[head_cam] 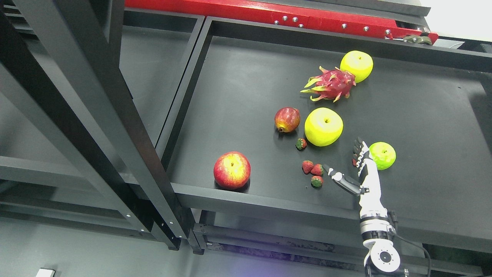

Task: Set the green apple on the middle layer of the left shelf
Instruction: 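Withdraw the right hand from the apple toward the robot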

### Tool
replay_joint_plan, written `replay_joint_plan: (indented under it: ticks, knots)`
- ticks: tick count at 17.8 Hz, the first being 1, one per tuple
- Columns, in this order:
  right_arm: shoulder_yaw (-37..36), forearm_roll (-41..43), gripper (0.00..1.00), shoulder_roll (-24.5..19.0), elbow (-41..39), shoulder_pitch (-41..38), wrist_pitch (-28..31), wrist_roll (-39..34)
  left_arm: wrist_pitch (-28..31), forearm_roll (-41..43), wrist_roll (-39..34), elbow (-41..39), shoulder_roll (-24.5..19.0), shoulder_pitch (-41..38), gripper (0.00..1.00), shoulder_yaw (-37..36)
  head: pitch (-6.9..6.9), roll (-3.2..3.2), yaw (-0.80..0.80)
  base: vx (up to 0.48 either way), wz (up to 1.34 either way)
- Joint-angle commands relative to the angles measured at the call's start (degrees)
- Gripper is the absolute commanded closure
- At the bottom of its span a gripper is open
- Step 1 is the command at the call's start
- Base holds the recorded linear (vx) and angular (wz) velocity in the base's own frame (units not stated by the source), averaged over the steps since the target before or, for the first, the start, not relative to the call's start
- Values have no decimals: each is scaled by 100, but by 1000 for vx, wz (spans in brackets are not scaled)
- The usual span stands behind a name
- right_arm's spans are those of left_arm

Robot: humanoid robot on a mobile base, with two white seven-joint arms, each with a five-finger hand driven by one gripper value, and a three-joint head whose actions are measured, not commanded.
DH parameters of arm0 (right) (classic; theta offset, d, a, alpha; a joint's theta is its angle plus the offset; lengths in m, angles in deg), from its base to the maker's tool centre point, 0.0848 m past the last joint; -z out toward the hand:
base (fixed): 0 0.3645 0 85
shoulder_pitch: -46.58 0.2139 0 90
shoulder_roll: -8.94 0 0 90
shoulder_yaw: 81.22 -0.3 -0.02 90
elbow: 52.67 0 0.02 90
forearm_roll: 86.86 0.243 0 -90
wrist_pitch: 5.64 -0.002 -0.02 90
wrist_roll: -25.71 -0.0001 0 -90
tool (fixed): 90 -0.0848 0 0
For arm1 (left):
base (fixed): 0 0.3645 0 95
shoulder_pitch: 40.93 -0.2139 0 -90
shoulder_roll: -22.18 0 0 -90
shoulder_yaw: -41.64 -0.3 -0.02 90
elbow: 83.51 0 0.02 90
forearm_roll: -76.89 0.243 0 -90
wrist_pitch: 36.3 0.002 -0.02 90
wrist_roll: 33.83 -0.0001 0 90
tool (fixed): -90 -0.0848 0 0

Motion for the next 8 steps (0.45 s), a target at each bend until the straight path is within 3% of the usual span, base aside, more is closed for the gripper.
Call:
replay_joint_plan:
  ticks: [1,8]
  knots:
    - [324,85,0,45,-243,69,-6,7,-3,0,-1,0,-100,0,0,1,0,0,0,0,0]
    - [324,76,0,45,-243,61,-6,7,-3,0,-1,0,-100,0,0,1,0,0,0,0,0]
